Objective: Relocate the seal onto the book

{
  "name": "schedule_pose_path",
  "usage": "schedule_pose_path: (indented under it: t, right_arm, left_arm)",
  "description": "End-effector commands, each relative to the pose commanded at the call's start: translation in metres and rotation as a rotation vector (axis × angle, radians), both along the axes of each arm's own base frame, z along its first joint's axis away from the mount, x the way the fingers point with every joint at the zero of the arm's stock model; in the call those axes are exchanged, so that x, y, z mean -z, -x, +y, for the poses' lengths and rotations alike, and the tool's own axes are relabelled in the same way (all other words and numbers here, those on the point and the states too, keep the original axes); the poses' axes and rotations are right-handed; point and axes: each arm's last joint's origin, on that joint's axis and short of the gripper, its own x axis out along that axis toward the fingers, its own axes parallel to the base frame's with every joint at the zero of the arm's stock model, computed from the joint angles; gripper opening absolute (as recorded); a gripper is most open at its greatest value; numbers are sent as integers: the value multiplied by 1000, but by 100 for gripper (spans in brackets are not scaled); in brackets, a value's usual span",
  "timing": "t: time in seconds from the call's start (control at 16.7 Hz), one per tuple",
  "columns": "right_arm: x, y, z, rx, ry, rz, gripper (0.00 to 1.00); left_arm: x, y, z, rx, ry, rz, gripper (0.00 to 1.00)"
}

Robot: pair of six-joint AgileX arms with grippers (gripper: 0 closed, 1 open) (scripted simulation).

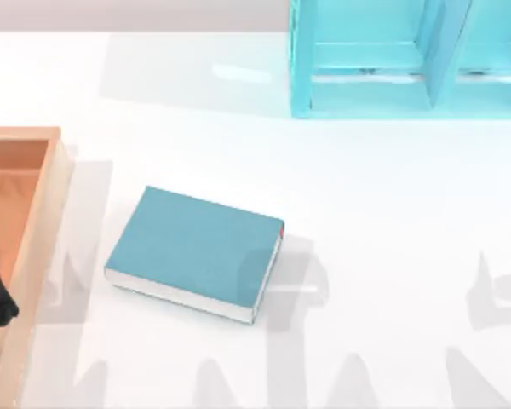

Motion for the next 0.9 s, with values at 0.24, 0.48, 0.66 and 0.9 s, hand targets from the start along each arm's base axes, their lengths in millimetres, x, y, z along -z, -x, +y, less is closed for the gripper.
schedule_pose_path:
  t: [0.24,0.48,0.66,0.9]
  right_arm:
    - [4,6,-13,63,-70,-91,100]
    - [4,7,-13,67,-74,-98,100]
    - [4,7,-13,67,-74,-98,100]
    - [4,7,-13,67,-74,-98,100]
  left_arm:
    - [0,0,0,0,0,0,100]
    - [0,0,0,0,0,0,100]
    - [-1,0,0,-1,-2,9,100]
    - [-23,-3,3,-19,-25,140,100]
